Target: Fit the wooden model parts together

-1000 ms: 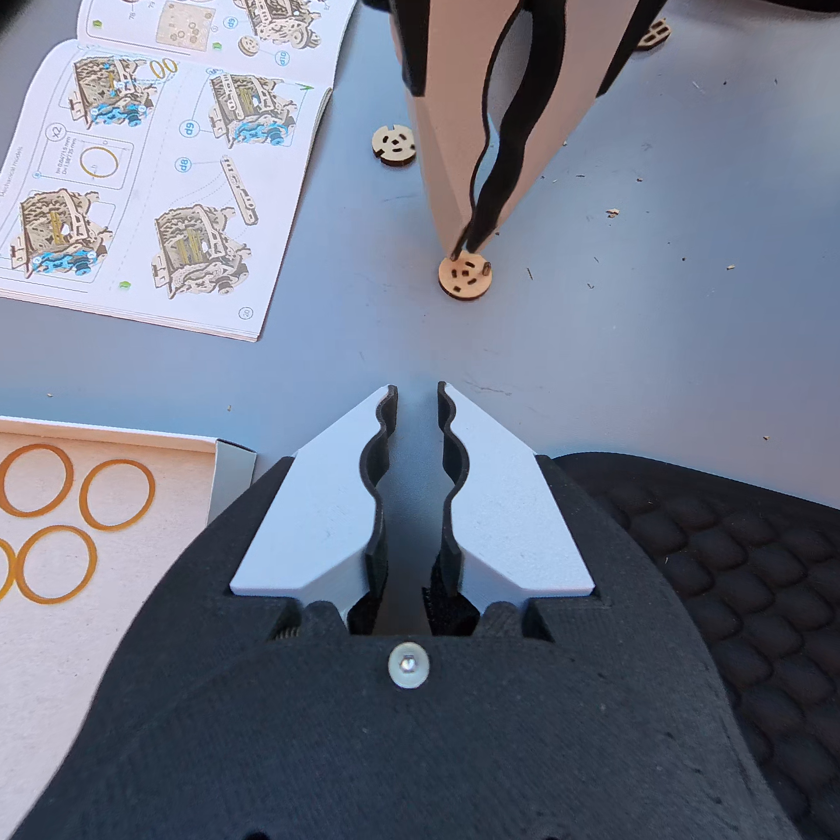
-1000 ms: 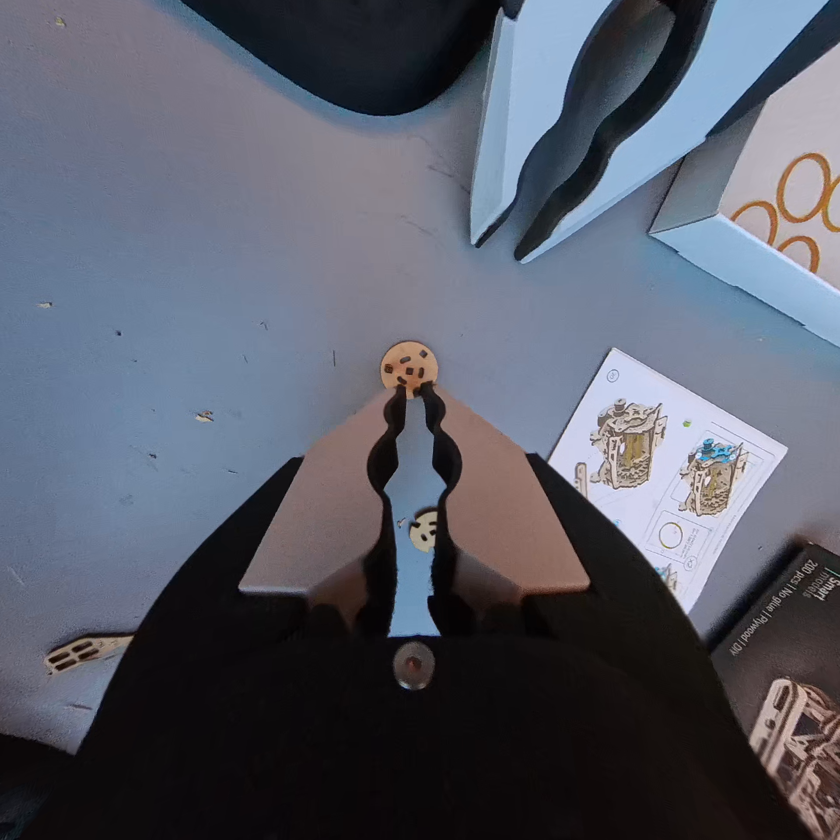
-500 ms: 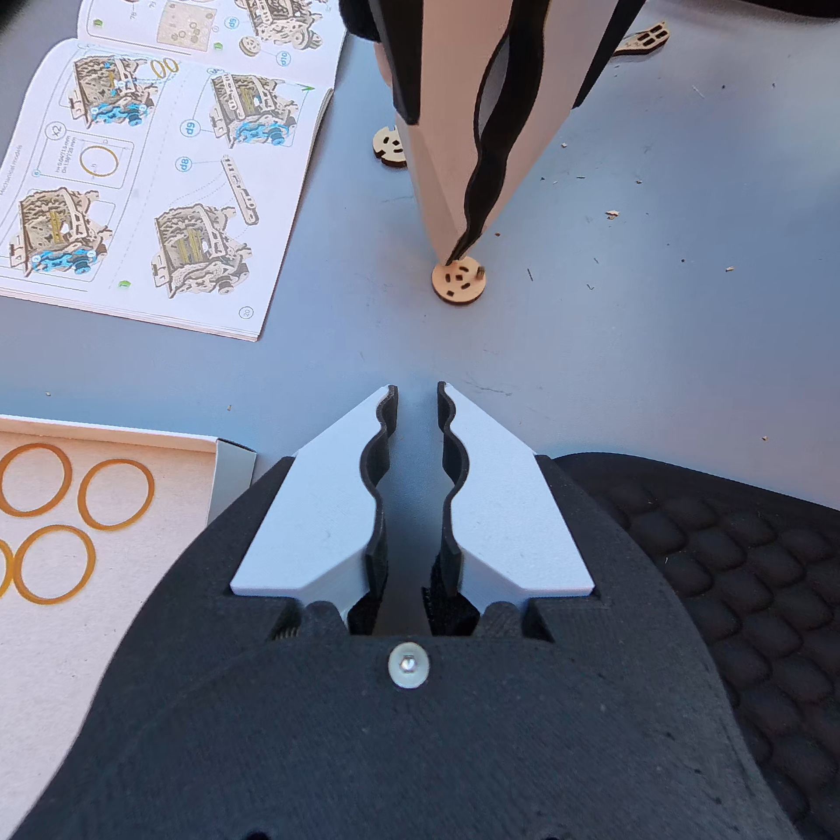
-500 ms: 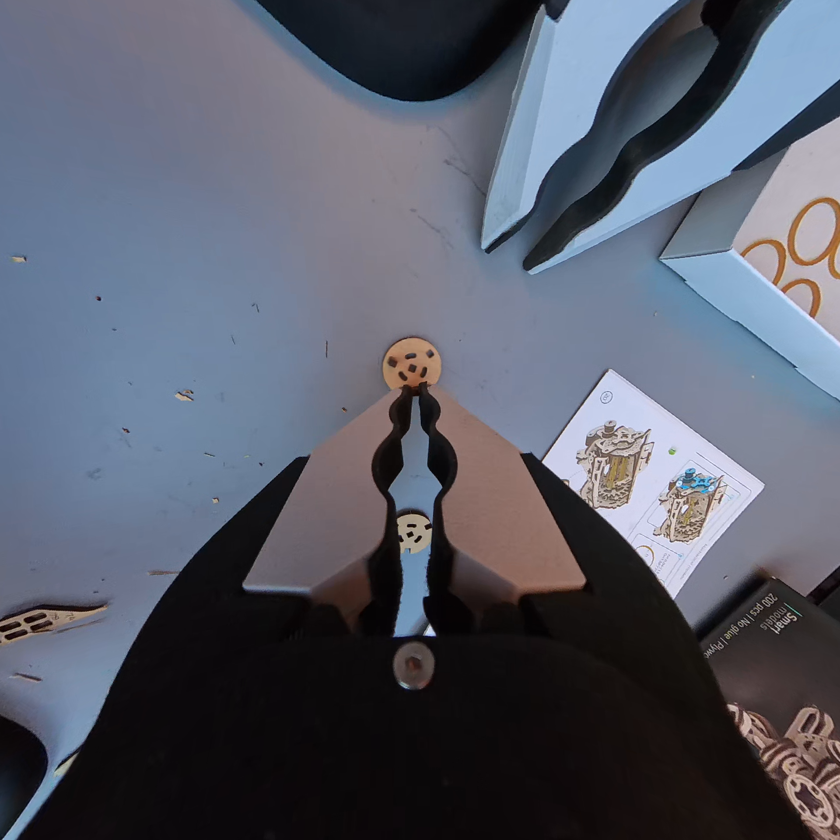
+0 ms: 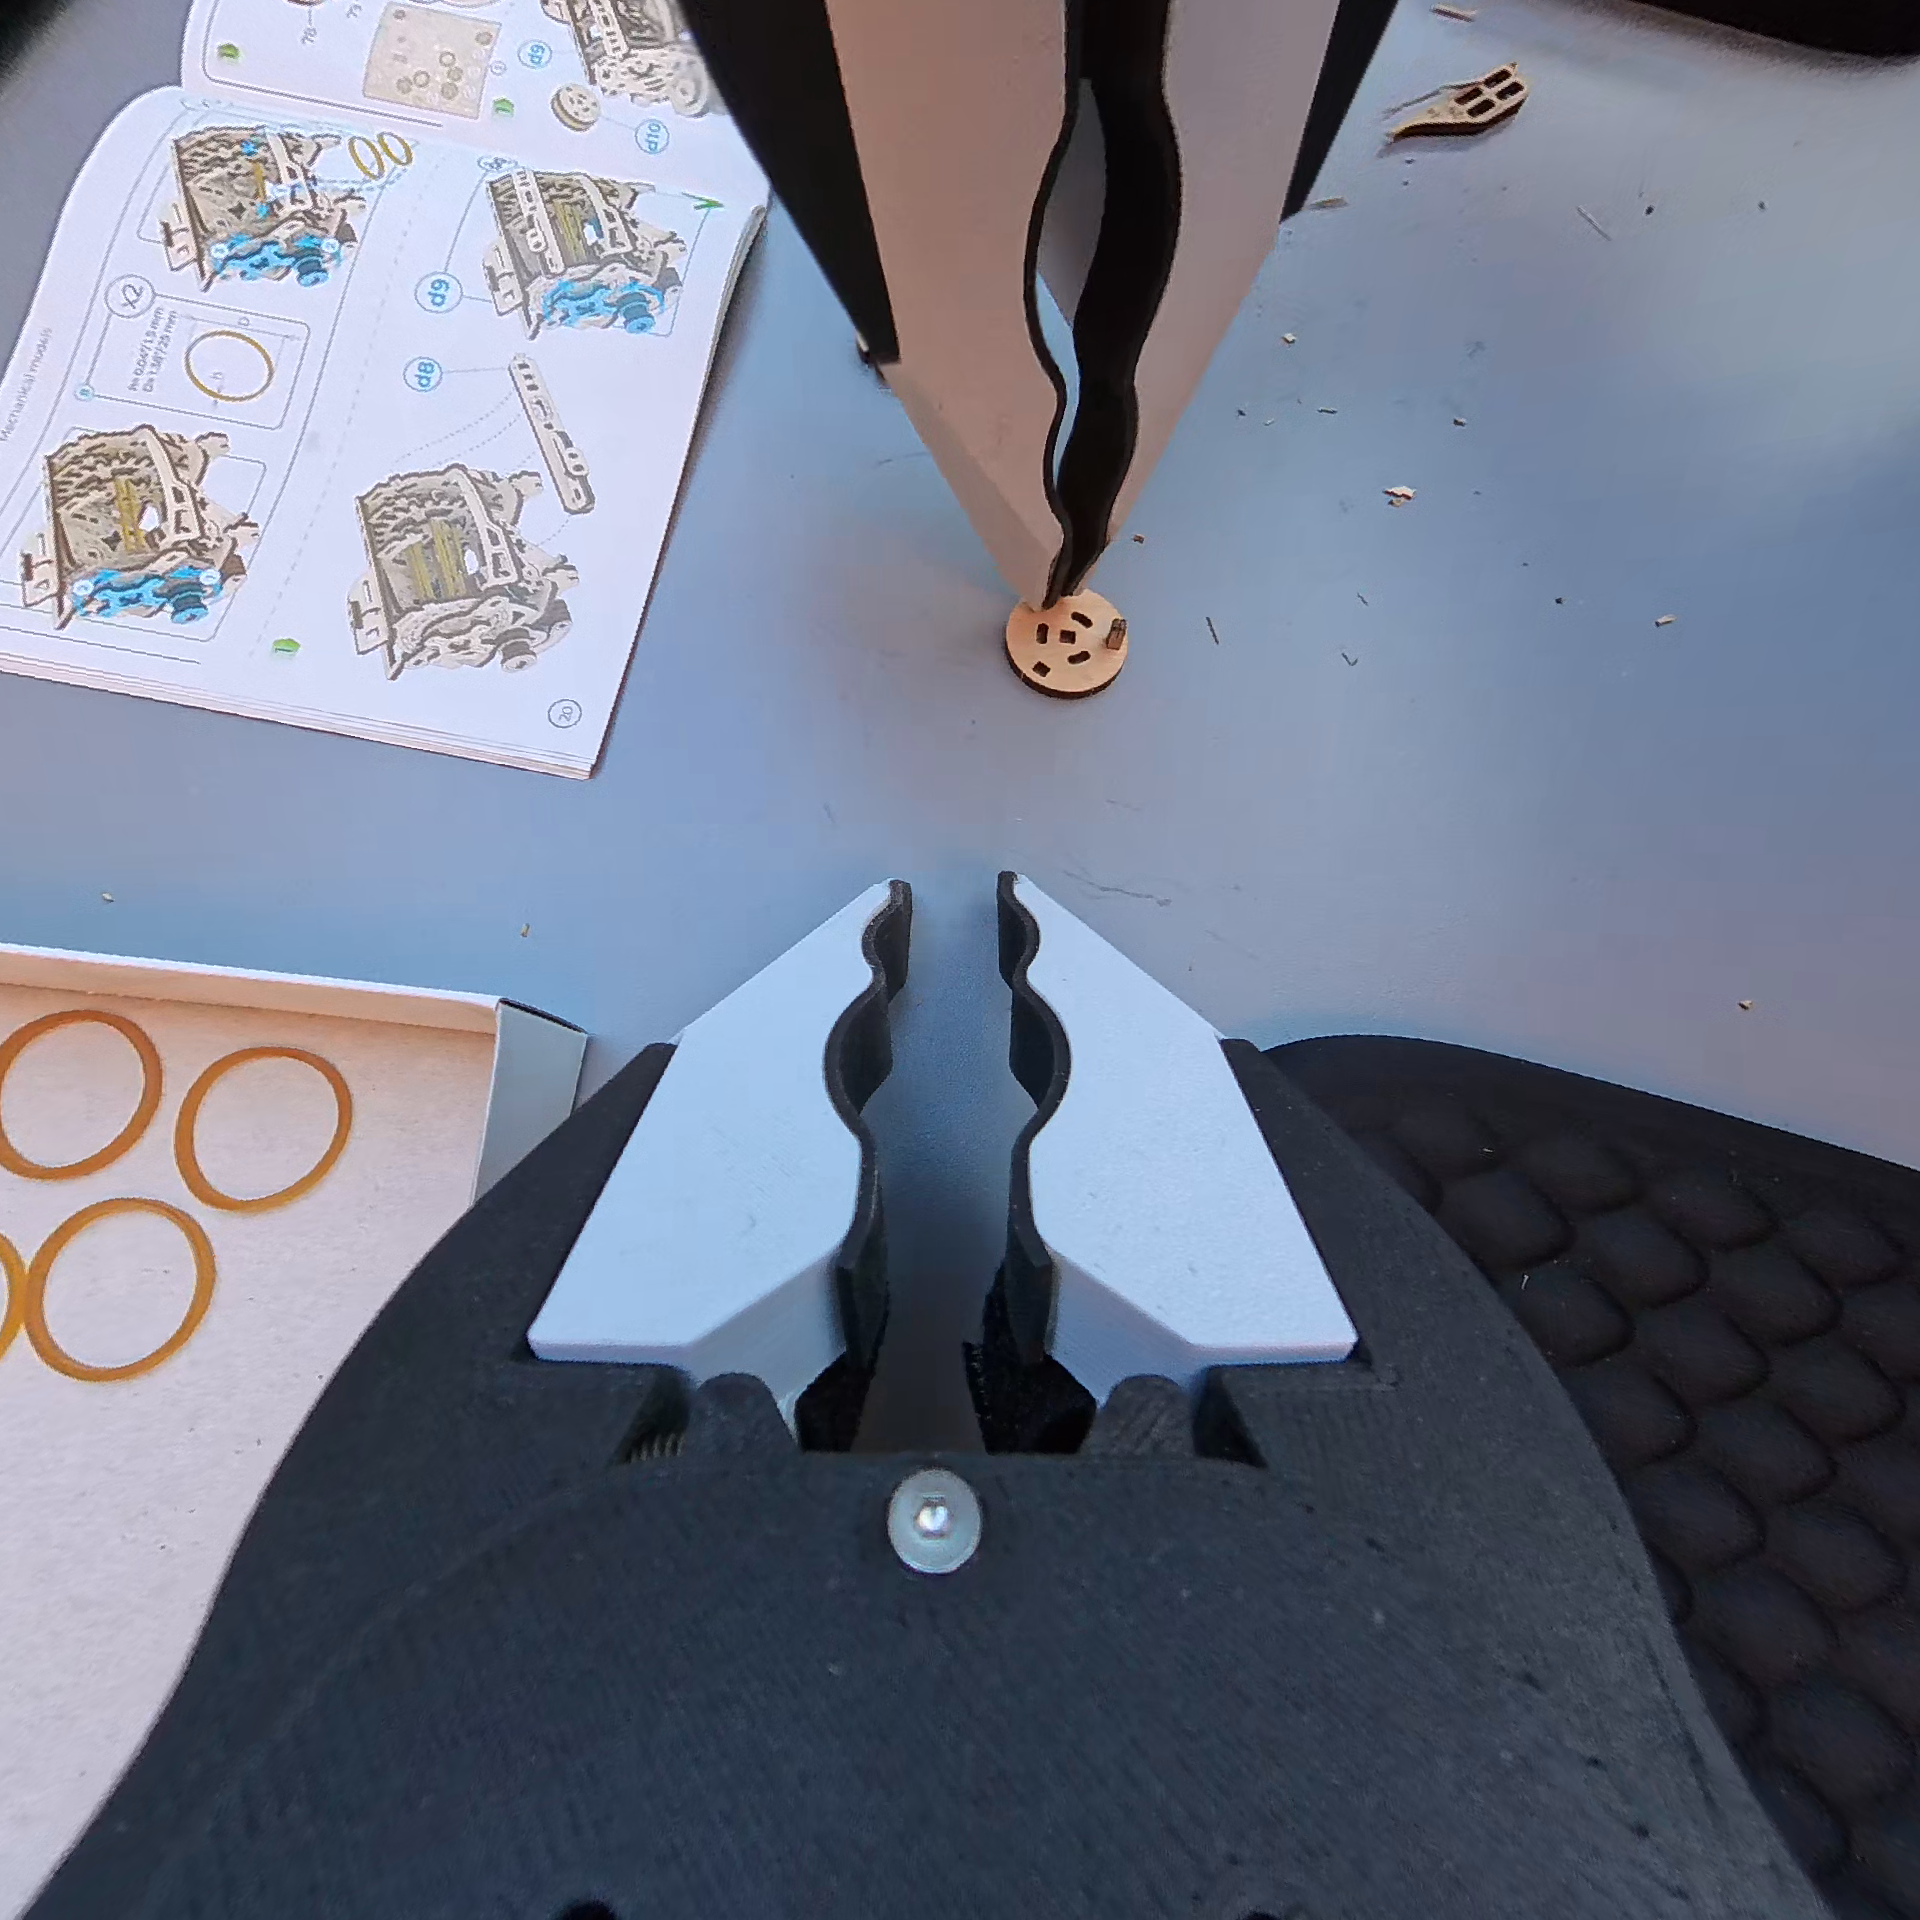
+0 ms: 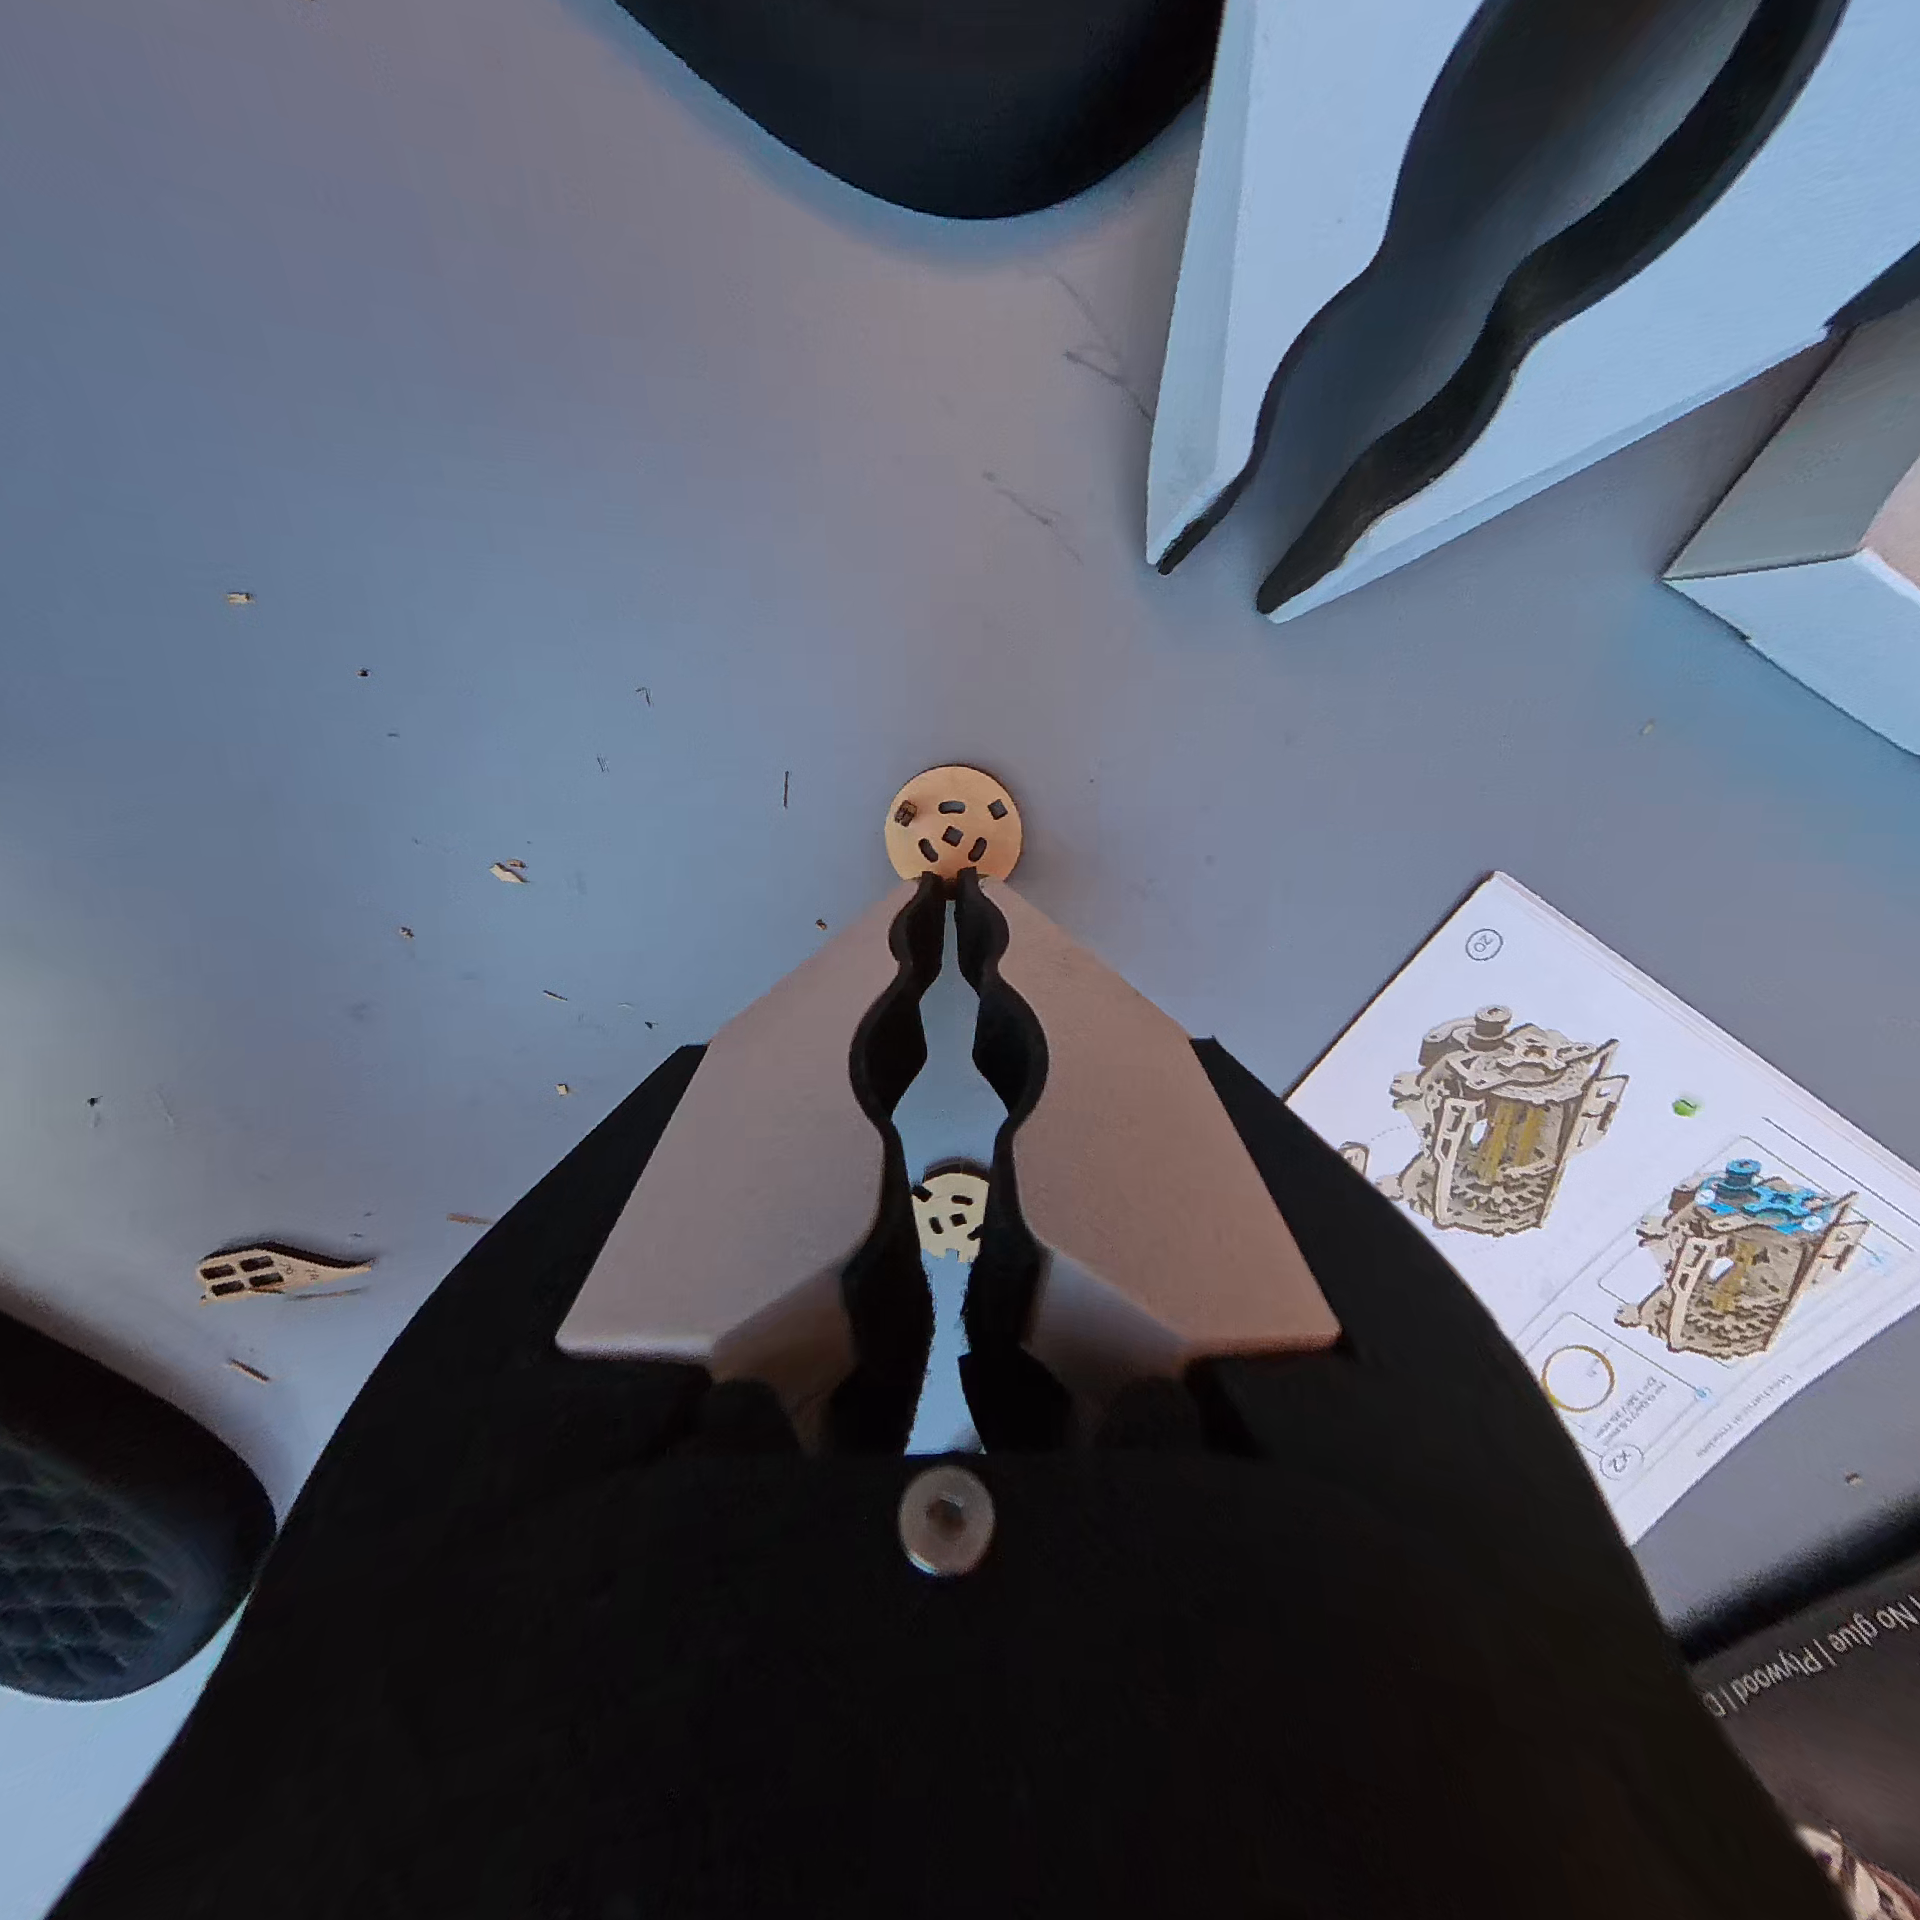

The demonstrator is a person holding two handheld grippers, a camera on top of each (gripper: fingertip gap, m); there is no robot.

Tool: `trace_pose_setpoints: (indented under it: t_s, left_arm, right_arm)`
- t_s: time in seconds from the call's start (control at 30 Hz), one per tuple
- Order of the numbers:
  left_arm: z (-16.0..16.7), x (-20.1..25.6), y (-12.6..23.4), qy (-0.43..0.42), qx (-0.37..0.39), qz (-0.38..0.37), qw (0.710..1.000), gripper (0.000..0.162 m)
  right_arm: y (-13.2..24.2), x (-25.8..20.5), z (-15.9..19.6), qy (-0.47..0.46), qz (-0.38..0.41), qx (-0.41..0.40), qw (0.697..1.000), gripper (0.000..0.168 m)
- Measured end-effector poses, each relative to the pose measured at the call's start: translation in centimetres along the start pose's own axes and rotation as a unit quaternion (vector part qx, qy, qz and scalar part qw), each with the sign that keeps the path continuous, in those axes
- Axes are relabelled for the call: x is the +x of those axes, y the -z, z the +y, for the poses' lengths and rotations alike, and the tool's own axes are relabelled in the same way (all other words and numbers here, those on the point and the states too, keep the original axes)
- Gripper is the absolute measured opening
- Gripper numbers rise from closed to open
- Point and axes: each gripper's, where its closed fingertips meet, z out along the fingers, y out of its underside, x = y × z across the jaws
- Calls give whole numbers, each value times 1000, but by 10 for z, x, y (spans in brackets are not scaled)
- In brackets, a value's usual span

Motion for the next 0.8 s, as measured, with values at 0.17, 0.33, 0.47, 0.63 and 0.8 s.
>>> trace_pose_setpoints:
  t_s: [0.17, 0.33, 0.47, 0.63, 0.8]
  left_arm:
    - [0, 0, 0, -1, 0, -1, 1000, 15]
    - [0, 0, 0, -3, -2, -2, 1000, 15]
    - [0, 0, 0, -3, -3, -3, 1000, 15]
    - [-1, 1, -1, -3, 0, -2, 1000, 16]
    - [-1, 1, -1, -1, 1, 1, 1000, 16]
  right_arm:
    - [0, 0, 0, -6, 0, 27, 1000, 2]
    - [0, 0, 1, 20, 92, -11, 996, 2]
    - [-1, 0, 1, -6, 45, 8, 999, 2]
    - [-1, 0, 1, -8, 3, -3, 1000, 2]
    - [-1, 0, 1, 33, 81, -28, 996, 2]
